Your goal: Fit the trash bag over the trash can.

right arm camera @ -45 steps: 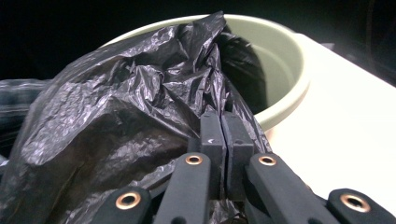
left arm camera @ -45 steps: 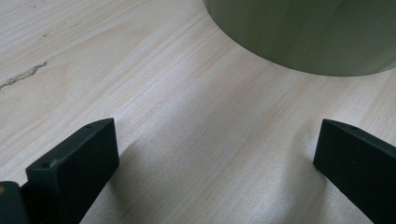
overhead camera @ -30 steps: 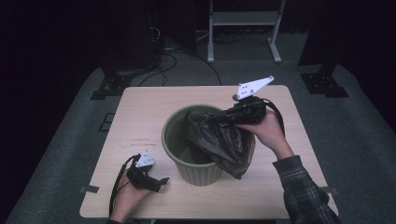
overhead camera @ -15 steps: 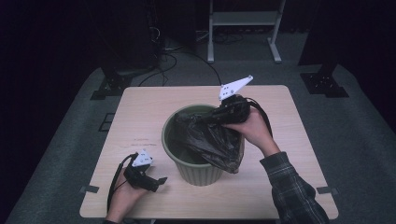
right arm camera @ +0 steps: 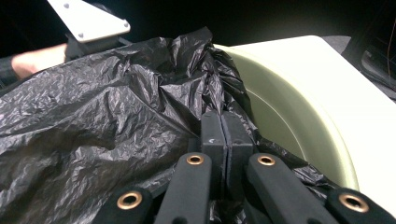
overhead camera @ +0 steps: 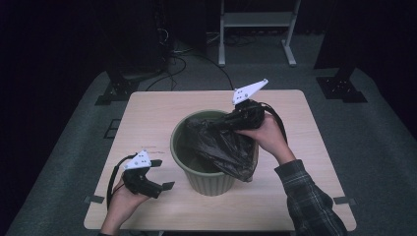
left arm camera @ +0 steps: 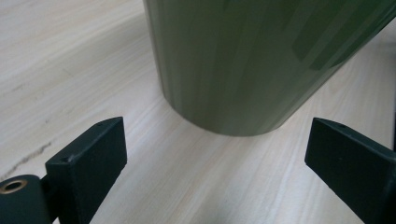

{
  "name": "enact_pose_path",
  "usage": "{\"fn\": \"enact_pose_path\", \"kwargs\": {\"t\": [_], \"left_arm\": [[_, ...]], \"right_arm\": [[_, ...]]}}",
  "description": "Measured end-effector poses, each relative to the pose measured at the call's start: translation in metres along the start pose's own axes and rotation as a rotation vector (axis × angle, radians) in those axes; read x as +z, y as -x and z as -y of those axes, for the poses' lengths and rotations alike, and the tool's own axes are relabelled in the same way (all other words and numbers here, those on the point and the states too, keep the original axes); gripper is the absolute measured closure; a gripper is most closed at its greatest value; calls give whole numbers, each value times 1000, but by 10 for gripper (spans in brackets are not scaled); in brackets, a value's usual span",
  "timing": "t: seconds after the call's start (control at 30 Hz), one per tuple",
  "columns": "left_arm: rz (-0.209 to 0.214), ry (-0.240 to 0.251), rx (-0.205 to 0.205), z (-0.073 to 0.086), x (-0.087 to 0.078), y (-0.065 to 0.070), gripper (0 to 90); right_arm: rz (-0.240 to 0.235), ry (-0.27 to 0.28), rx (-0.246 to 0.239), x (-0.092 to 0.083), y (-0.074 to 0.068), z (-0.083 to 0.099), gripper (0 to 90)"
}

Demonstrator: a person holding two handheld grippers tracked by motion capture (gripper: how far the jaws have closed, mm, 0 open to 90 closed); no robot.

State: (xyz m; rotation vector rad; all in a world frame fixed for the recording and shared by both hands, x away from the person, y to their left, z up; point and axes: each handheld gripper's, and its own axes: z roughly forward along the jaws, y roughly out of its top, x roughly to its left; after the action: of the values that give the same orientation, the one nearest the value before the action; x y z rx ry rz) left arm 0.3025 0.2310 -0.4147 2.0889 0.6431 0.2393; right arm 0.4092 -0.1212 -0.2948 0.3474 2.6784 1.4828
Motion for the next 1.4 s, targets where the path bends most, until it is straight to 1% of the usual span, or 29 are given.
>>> {"fn": "enact_pose_path", "kwargs": {"t": [0.13,0.2,0.27,0.3,0.33,0.37,0.43,0.5,0.6,0.63,0.67,0.77,0.87,0.97,1.0,1.03,1.07,1.13,1.23,1.37,1.4], "left_arm": [[38,12,25,-13,-12,2,132],[58,17,43,-18,-17,3,148],[100,28,56,-23,-23,4,261],[108,35,61,-25,-24,5,263],[117,37,66,-27,-26,5,292],[127,42,76,-30,-29,7,351],[131,61,94,-37,-33,9,390],[131,67,108,-43,-37,11,414],[143,84,120,-54,-46,11,465],[147,90,121,-58,-48,11,495],[148,91,120,-62,-51,10,506],[167,103,127,-72,-57,10,561],[156,127,138,-87,-61,10,566],[143,150,163,-103,-62,11,565],[139,155,170,-107,-62,11,565],[133,152,188,-114,-62,11,565],[128,156,194,-119,-61,10,564],[120,151,202,-129,-57,8,557],[127,144,205,-141,-49,2,557],[134,135,213,-153,-34,-5,559],[130,130,219,-155,-30,-7,560]], "right_arm": [[1,-1,-2,-1,-1,0,896],[1,-1,-1,-1,0,0,896],[2,0,-2,-2,0,0,896],[1,0,-3,-2,0,0,896],[1,1,-3,-2,0,0,896],[1,0,-5,-2,0,0,896],[1,-3,-4,-2,0,0,896],[-1,-6,-4,-2,0,1,896],[-1,-5,-3,-3,0,1,896],[-1,-5,-3,-3,0,1,896],[-1,-5,-3,-3,0,1,896],[-4,-9,-3,-2,0,1,896],[-6,-11,-2,-2,1,1,896],[-7,-10,-4,-2,1,1,896],[-10,-9,-5,-2,1,2,896],[-10,-9,-5,-2,1,2,896],[-12,-8,-7,-2,1,2,897],[-15,-8,-6,-2,1,2,897],[-20,-8,-10,-3,1,3,897],[-28,-6,-8,-5,1,4,897],[-32,-4,-9,-5,1,4,897]]}}
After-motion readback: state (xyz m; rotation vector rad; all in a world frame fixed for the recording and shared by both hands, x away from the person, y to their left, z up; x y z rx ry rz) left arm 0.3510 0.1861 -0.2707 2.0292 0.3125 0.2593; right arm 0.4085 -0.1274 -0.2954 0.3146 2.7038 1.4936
